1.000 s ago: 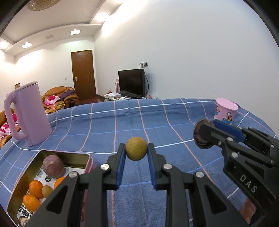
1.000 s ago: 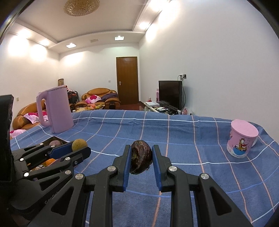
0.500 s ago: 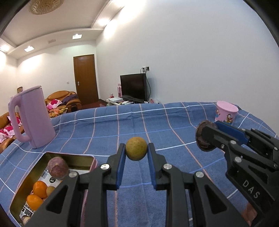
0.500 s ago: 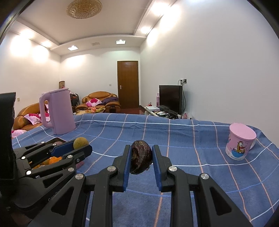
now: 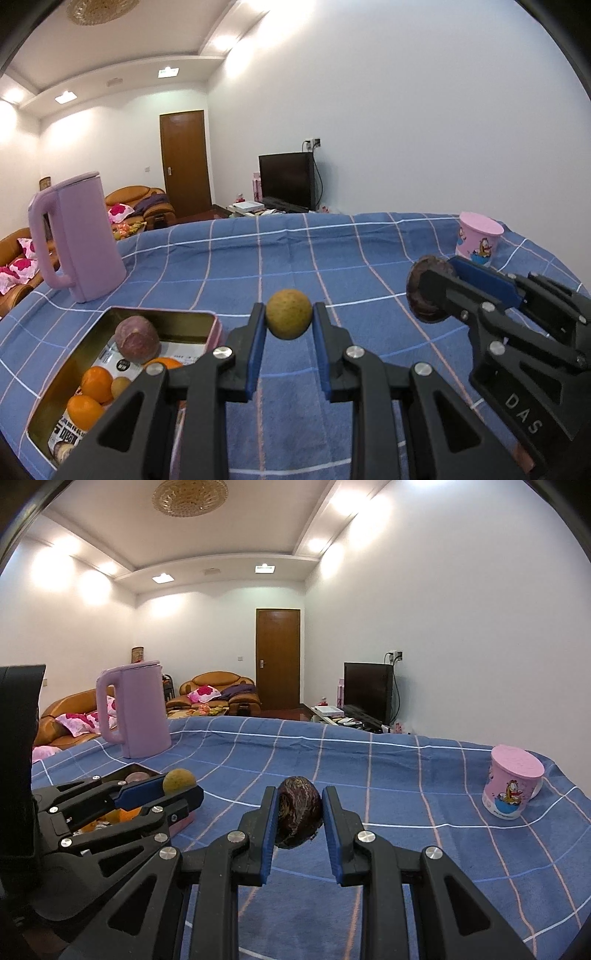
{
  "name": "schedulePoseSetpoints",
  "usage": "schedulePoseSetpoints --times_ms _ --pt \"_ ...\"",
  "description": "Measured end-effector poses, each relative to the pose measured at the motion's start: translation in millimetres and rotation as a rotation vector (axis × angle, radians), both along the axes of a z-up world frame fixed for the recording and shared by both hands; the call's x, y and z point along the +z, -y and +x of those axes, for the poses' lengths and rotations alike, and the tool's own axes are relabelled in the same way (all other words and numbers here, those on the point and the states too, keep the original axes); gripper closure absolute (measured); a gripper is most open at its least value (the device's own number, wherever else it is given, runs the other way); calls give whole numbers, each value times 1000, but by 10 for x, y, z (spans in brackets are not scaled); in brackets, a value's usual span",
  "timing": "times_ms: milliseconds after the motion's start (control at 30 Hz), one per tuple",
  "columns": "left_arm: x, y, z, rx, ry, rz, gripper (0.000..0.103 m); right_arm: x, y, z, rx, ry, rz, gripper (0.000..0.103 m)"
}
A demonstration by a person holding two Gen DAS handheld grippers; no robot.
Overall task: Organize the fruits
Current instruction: 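Lift the yellow-green fruit and brown fruit off the table with both tools, then carry the yellow-green fruit and brown fruit over the tin box and lower them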
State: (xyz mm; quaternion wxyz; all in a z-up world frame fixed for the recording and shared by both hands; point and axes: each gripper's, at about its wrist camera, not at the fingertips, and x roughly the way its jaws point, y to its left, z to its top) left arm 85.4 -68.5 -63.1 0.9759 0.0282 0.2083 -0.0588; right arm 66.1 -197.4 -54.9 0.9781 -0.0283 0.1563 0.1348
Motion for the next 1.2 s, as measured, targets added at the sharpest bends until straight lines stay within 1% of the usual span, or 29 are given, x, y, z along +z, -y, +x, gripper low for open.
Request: schedulePoseSetpoints --times_ms 400,633,900,1200 --pt "-15 -350 -134 53 -14 -33 77 -15 -276 -7 58 -15 -2 77" --pt "38 -564 -221 82 -12 -51 77 -12 -499 -3 101 -17 -11 77" --pt "117 -753 -322 121 3 -49 77 52 -716 -12 150 -8 -12 77" --pt "128 -987 -361 179 -6 -41 77 111 -1028 -27 211 2 -20 77"
